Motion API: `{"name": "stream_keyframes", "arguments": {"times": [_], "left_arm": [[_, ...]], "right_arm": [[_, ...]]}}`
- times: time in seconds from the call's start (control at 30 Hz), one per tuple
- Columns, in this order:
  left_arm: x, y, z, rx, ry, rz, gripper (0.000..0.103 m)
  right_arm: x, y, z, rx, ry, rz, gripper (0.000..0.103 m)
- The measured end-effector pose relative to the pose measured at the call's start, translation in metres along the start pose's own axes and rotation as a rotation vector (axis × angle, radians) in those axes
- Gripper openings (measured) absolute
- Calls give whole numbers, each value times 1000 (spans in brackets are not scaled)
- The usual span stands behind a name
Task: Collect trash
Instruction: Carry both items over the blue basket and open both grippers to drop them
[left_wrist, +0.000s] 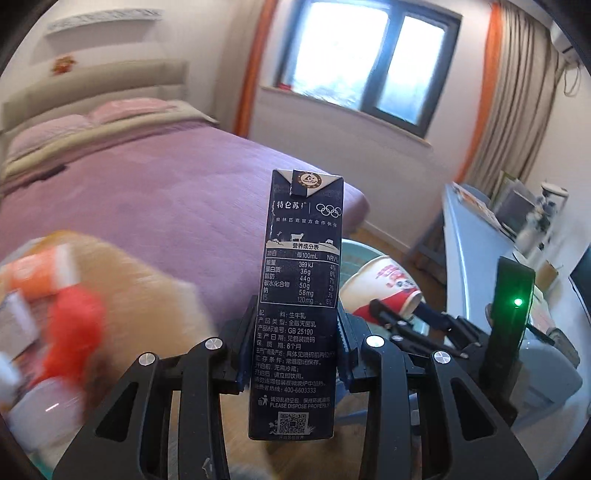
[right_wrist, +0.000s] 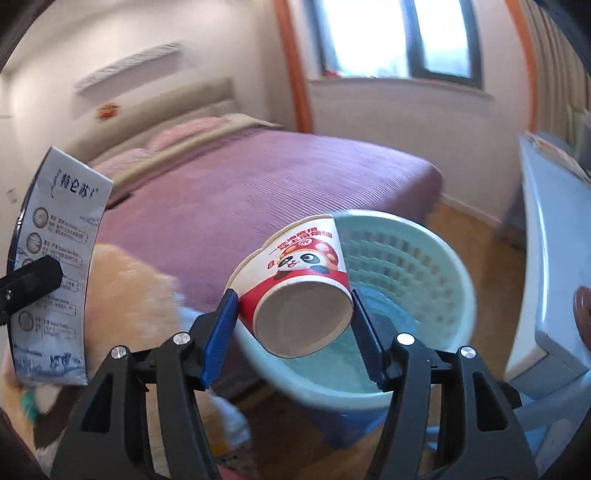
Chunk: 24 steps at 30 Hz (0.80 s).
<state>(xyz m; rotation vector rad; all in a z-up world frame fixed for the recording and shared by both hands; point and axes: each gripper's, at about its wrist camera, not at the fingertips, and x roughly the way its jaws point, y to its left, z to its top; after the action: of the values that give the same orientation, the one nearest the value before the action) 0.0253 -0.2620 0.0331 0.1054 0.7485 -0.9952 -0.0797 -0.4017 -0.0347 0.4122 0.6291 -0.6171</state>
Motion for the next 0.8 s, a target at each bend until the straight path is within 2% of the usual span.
{"name": "stream_keyframes", "arguments": {"times": [0.1, 0.2, 0.33, 0.37, 0.4, 0.47, 0.5, 0.67, 0.8], "left_arm": [[53, -12, 4, -23, 62, -50, 34], [100, -17, 0, -57, 137, -87, 34], [131, -24, -4, -77, 182, -95, 35], [136, -23, -4, -84, 182, -90, 41], [138, -22, -3, -88, 178, -85, 59], [131, -23, -1, -85, 138, -76, 67], [126, -23, 0, -77, 120, -72, 68], [74, -15, 3, -52, 36, -61, 68], [16, -5, -4, -37, -58, -25, 68]], "right_arm": [[25, -31, 2, 44, 58, -59, 58], [46, -47, 3, 70, 114, -82, 58], [63, -59, 2, 93, 146, -109, 58], [63, -60, 1, 97, 149, -114, 58], [65, -62, 1, 95, 154, -117, 59], [62, -55, 2, 88, 149, -129, 65], [65, -56, 5, 88, 144, -131, 66], [47, -41, 5, 70, 101, -99, 67], [11, -4, 7, 2, 20, -22, 67]]}}
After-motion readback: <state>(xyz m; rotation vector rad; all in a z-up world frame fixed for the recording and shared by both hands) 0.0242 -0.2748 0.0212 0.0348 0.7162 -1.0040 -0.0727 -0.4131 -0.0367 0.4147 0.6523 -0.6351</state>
